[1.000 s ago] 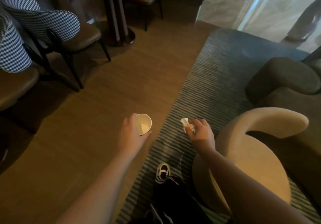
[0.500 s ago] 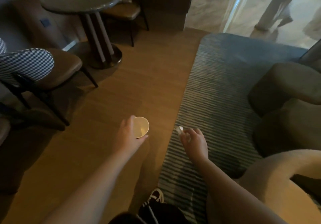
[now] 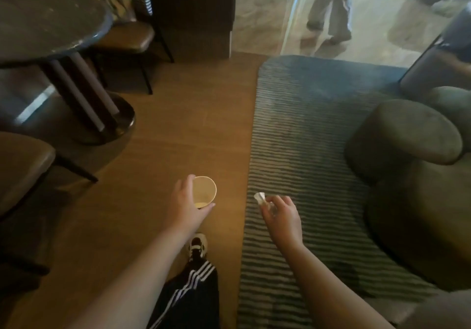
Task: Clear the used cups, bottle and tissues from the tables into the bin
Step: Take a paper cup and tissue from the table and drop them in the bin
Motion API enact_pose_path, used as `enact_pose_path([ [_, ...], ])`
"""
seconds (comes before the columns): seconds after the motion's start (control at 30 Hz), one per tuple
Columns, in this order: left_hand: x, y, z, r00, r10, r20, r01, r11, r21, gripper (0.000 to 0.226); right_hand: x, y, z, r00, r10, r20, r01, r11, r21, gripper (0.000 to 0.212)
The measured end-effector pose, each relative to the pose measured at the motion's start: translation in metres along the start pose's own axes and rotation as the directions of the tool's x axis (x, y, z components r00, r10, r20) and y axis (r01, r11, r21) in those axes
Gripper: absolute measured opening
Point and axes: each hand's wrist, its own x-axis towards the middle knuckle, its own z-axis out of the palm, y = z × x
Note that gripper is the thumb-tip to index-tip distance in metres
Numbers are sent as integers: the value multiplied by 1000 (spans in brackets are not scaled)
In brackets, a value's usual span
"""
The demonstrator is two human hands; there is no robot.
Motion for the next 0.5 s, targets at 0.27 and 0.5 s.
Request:
enact_pose_path([
  [0.27, 238, 12, 5, 990, 95, 104, -93, 995, -19, 76, 185, -76, 13, 982, 143, -120, -142, 990, 20, 24],
  [0.5, 392, 63, 42, 965, 198, 174, -201, 980, -3, 76, 313, -101, -11, 963, 217, -161, -210, 976, 60, 27],
])
